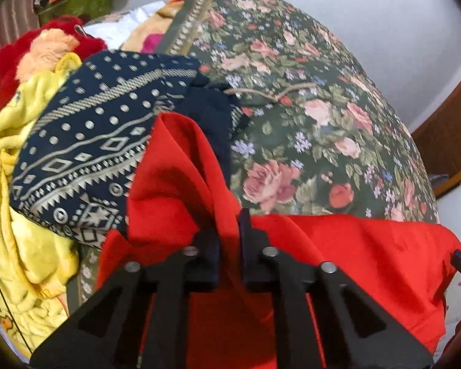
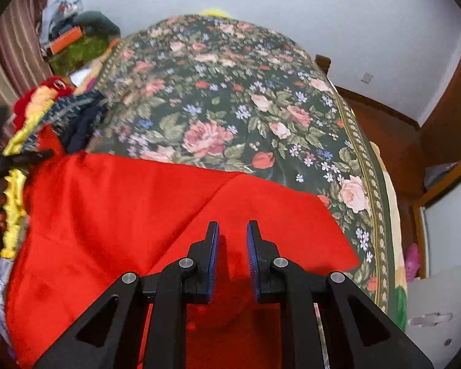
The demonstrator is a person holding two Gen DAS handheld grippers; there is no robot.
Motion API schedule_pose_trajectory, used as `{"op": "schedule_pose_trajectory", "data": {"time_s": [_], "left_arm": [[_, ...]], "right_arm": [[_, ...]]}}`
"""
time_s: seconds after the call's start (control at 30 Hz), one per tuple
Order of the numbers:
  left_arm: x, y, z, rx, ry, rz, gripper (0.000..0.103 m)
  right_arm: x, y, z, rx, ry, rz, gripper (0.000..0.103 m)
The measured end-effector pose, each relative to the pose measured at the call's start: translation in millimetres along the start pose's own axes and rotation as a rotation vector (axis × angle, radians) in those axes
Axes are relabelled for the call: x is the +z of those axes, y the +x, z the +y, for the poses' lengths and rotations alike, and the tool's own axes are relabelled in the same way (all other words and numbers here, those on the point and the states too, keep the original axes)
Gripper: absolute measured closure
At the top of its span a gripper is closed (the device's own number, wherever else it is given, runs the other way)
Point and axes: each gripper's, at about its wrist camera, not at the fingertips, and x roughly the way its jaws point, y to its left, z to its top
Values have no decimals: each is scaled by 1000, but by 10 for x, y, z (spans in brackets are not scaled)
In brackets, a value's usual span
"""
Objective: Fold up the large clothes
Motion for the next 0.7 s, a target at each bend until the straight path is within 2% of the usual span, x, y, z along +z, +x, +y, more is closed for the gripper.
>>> {"op": "schedule_pose_trajectory", "data": {"time_s": [0.13, 0.27, 0.37, 0.5, 0.53, 0.63, 0.7], "left_arm": [[-137, -260, 78, 23, 37, -74, 98], [-344, -418, 192, 75, 86, -103, 98], [-493, -356, 317, 117, 117, -68, 98], [-633, -130, 529, 141, 77, 37, 95], [-664, -81, 556, 167, 77, 56, 95], [-757, -54, 608, 207, 103, 63, 95], [-804, -104, 612, 219, 125, 63, 90]], "right_arm": [[-37, 310, -37, -63, -43, 68, 89], [-165, 490, -74, -89, -85, 100, 89], [-204, 480, -63, -106, -102, 82, 89], [-230, 470, -18, -156, -128, 76, 89], [-243, 468, -16, -167, -134, 75, 89], [-274, 457, -48, -203, -140, 74, 89], [-304, 449, -85, -227, -143, 77, 89]]}}
